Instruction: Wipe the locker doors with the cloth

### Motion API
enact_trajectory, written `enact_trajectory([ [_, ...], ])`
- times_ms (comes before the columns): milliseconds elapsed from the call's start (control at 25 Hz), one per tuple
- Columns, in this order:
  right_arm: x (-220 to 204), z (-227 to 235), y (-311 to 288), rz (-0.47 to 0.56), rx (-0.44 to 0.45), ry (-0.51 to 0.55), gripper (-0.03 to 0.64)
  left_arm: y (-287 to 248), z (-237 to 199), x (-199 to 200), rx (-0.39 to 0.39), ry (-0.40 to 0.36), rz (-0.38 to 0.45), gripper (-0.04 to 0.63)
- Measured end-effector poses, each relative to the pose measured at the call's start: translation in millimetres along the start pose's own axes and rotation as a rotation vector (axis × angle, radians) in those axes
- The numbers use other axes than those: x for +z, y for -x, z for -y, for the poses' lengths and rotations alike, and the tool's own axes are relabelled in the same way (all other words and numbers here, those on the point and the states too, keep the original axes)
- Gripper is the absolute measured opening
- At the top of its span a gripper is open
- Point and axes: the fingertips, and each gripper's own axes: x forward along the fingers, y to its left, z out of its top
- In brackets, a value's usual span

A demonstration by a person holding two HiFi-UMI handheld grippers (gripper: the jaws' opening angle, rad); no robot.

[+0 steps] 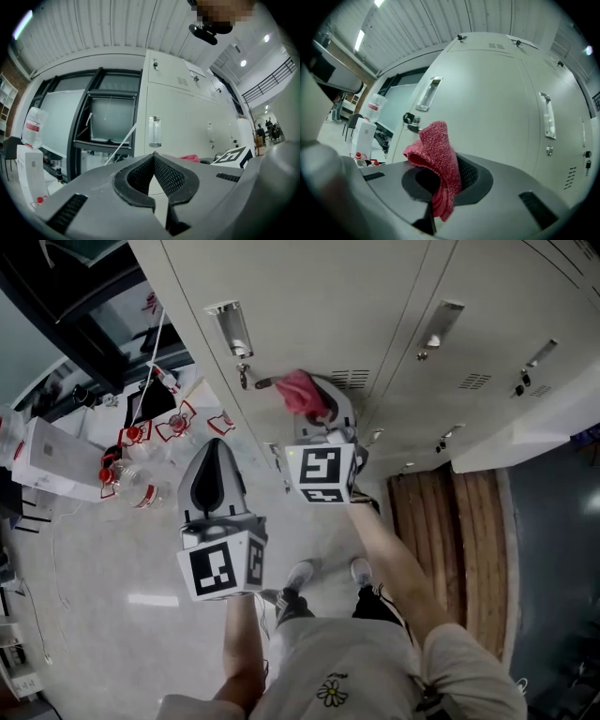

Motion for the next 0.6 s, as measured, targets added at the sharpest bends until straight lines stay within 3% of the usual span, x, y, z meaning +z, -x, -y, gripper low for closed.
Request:
enact_trajectory([
  [320, -34.7, 88.8, 23.6, -0.048, -0.116, 0.008, 0.029, -15.6, 51.8, -1.4, -0.073, 0.016, 0.012, 0.017],
  [600, -46.9, 118.0, 34.1, -0.071, -0.156, 0.019, 0.029, -17.9, 71.1, -2.0, -0.089, 0.018, 0.014, 0.017],
])
